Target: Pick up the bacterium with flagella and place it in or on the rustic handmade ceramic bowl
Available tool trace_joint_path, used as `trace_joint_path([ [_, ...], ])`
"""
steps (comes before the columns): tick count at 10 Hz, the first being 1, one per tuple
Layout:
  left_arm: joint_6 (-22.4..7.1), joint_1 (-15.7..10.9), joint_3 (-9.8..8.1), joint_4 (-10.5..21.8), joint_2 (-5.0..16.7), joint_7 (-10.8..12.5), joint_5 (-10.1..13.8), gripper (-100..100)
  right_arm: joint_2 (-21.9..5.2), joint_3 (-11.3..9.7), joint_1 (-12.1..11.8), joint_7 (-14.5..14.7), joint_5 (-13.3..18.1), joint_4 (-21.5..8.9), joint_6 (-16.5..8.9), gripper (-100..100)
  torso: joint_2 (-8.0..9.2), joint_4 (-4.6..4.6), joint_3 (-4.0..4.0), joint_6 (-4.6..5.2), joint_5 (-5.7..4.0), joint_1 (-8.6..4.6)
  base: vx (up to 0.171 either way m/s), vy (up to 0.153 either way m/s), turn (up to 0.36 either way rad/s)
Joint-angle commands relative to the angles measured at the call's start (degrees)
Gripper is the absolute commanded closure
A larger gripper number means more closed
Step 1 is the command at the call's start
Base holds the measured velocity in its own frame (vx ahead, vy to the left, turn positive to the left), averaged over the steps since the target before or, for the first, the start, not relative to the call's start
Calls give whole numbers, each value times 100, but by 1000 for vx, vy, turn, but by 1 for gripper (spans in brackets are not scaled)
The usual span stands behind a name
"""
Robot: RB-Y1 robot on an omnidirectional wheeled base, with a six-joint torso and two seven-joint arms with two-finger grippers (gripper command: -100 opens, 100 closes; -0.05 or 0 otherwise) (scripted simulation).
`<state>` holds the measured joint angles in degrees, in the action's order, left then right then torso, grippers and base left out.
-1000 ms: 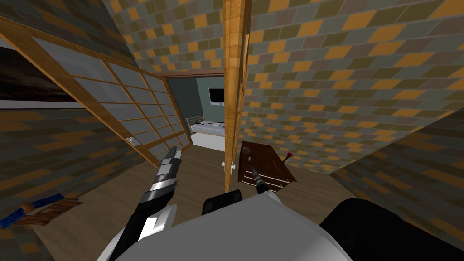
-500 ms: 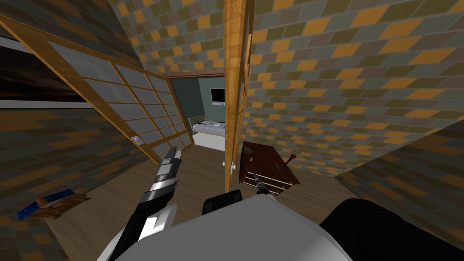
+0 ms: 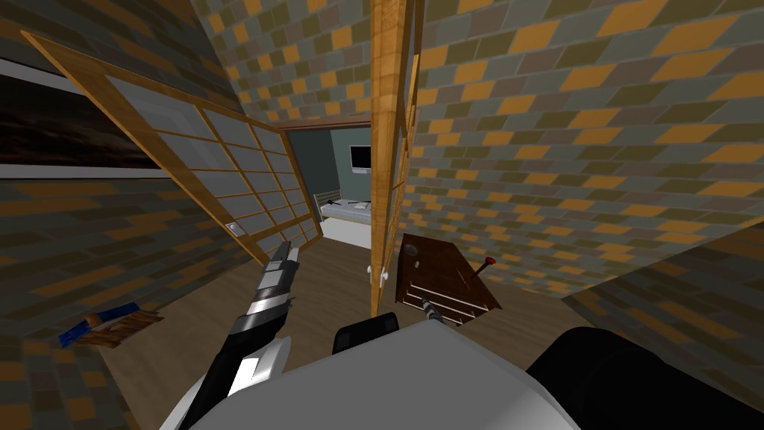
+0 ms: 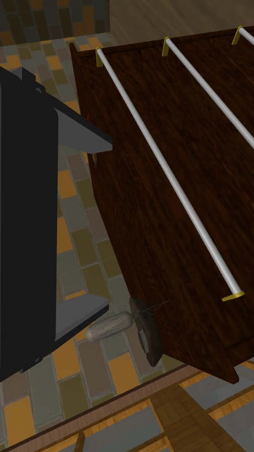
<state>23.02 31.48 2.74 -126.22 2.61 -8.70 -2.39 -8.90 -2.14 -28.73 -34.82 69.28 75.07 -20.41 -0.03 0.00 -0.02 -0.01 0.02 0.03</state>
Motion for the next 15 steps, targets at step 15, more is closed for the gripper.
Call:
trace_joint_path([
  [15, 0, -1, -1, 0, 1, 0, 0, 0, -61, -345, -27, 16, 968, -794, -459, -100, 23, 5, 13, 1, -7, -37, -18, -34, 79],
])
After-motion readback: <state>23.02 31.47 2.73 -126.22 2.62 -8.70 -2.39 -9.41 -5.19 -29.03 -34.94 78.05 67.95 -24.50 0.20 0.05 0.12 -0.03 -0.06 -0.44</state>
